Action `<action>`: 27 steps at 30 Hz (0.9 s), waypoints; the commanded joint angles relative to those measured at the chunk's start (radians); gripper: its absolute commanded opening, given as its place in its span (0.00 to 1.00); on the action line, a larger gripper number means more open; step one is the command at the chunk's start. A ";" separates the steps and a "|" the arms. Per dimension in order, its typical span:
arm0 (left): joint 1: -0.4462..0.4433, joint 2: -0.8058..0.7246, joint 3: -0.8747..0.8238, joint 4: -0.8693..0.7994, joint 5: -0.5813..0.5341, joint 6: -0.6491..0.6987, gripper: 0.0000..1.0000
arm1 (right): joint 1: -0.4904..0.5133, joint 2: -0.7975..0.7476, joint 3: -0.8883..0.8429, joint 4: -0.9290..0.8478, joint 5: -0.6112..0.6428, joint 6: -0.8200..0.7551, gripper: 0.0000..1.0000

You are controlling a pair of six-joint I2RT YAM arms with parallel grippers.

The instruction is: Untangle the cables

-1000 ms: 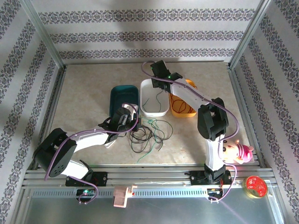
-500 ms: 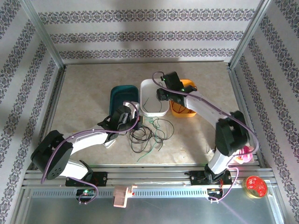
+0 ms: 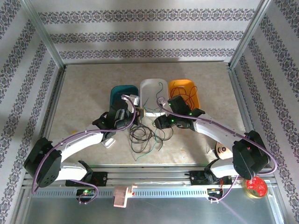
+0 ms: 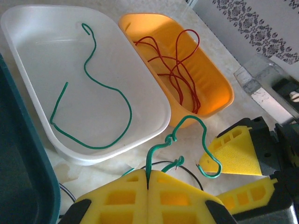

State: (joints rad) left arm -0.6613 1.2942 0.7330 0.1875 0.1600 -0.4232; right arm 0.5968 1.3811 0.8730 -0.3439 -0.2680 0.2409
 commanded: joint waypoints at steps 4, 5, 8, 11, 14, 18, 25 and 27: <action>-0.015 -0.038 0.058 -0.045 -0.058 0.033 0.00 | -0.067 -0.069 -0.049 0.059 0.074 0.054 0.55; -0.015 -0.031 0.069 -0.049 -0.083 0.028 0.00 | -0.087 -0.097 -0.068 0.080 0.077 0.072 0.56; -0.014 0.031 0.132 -0.072 -0.181 0.008 0.00 | -0.158 -0.198 -0.126 0.142 0.147 0.155 0.56; -0.014 0.159 0.223 -0.076 -0.211 0.005 0.00 | -0.209 -0.274 -0.167 0.173 0.220 0.209 0.57; -0.014 0.326 0.356 -0.120 -0.242 -0.008 0.00 | -0.229 -0.305 -0.178 0.159 0.225 0.204 0.57; -0.010 0.490 0.498 -0.156 -0.364 -0.064 0.03 | -0.200 -0.305 -0.169 0.106 0.121 0.136 0.55; 0.009 0.495 0.522 -0.067 -0.358 -0.105 0.78 | 0.011 -0.181 -0.111 -0.006 -0.037 -0.014 0.53; 0.009 0.444 0.475 -0.050 -0.364 -0.094 0.80 | 0.049 -0.129 -0.095 -0.013 -0.071 -0.029 0.51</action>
State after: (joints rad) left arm -0.6590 1.8248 1.2362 0.0853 -0.1715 -0.5064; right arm 0.6121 1.2060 0.7403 -0.3038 -0.2565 0.2756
